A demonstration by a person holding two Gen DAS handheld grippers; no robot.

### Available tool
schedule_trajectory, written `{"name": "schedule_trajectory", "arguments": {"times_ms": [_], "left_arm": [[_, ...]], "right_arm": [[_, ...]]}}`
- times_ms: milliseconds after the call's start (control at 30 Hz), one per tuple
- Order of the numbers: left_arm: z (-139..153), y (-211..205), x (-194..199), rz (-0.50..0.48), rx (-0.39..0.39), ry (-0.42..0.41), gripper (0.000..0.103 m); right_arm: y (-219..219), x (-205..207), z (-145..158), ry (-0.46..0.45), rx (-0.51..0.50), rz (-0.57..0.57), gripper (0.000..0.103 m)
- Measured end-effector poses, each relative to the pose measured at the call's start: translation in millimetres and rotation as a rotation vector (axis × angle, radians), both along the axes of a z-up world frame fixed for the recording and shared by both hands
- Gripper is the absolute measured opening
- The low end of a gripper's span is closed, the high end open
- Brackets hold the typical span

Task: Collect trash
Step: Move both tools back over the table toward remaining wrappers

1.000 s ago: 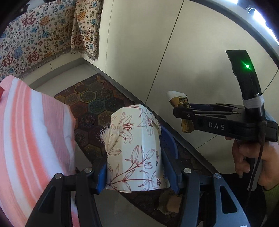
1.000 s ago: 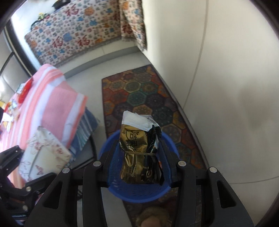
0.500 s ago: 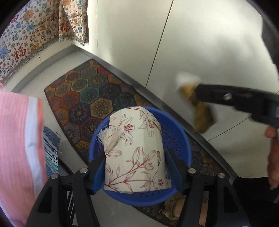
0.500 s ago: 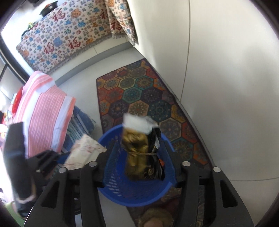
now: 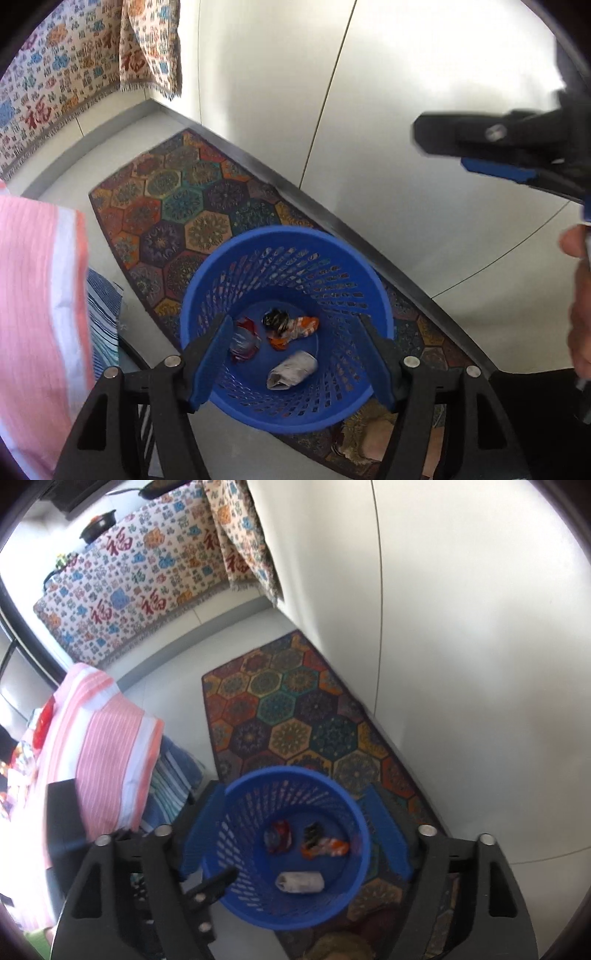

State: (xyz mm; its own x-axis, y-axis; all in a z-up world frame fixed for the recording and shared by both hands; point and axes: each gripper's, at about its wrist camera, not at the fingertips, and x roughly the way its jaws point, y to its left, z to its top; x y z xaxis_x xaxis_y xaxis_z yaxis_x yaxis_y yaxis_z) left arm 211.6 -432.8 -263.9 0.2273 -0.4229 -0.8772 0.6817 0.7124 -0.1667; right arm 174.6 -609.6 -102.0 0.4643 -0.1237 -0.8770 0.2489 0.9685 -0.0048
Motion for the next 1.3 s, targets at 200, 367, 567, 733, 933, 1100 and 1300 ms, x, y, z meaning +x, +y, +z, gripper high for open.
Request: {"name": "schedule_trajectory", "arguments": {"times_ms": [200, 367, 567, 733, 933, 1100, 1300], "left_arm": [[45, 27, -22, 0.009, -0.062, -0.054, 0.069], [85, 73, -45, 0.026, -0.088, -0.126, 0.069], [111, 159, -55, 0.115, -0.06, -0.18, 0.069], [105, 227, -50, 0.201, 0.025, -0.206, 0.069], [94, 303, -43, 0.278, 0.092, -0.212, 0.069], [88, 349, -43, 0.307, 0.053, -0.202, 0.07], [87, 360, -47, 0.263, 0.036, -0.236, 0.073]], "right_arm": [[11, 1, 6, -0.016, -0.063, 0.008, 0.086], [40, -3, 12, -0.043, -0.104, 0.058, 0.086], [106, -15, 21, -0.088, -0.116, 0.188, 0.086], [186, -28, 22, -0.125, -0.06, 0.323, 0.086], [279, -39, 18, -0.169, -0.071, 0.471, 0.086], [327, -29, -1, -0.131, -0.072, 0.518, 0.086], [345, -14, -29, -0.056, -0.115, 0.516, 0.086]]}}
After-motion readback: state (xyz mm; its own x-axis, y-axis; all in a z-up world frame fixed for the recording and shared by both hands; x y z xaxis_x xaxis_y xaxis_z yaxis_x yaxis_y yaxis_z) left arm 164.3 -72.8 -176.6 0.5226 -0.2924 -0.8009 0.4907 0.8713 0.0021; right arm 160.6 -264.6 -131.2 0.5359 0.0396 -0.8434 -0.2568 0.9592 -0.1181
